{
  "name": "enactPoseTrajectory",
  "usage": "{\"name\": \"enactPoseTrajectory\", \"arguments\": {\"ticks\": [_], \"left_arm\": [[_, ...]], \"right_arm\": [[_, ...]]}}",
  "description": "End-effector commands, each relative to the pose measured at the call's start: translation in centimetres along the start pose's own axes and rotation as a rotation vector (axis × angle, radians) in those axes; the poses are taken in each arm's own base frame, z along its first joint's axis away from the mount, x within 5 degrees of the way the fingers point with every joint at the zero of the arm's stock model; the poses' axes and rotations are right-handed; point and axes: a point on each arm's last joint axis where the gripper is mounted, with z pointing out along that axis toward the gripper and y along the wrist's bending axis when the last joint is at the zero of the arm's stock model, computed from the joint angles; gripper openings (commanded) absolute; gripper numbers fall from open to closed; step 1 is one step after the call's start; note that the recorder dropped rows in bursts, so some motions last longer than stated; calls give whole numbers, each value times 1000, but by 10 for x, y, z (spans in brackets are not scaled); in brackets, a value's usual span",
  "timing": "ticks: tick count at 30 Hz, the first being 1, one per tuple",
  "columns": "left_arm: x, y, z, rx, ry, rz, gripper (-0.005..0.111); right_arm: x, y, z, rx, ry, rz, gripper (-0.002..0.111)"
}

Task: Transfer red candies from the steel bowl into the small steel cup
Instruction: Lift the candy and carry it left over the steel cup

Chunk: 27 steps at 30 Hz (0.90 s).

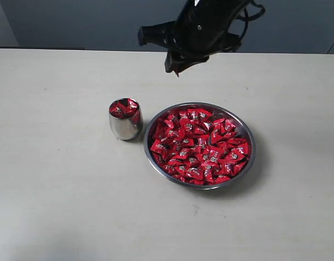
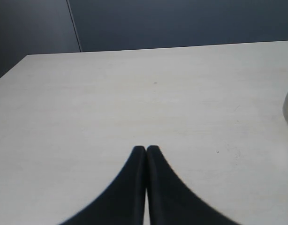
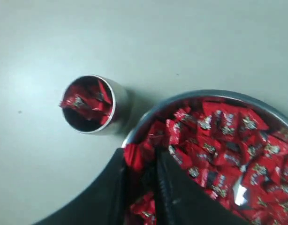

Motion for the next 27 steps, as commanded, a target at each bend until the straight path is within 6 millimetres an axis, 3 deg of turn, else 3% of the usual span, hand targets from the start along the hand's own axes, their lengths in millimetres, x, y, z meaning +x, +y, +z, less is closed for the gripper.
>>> {"name": "enactPoseTrajectory", "arguments": {"ticks": [1,12,18,27], "left_arm": [[1,0,0,5,-8,2,0],[1,0,0,5,-8,2,0],[1,0,0,5,-8,2,0],[1,0,0,5,-8,2,0]], "right_arm": [[-13,13,12,-77,3,-27,-1],[-18,54,75,-89,109,-144,-1],[-18,59,103,-73,170,-166,-1],[-25,58,120,-23,199,-186,-1]]}}
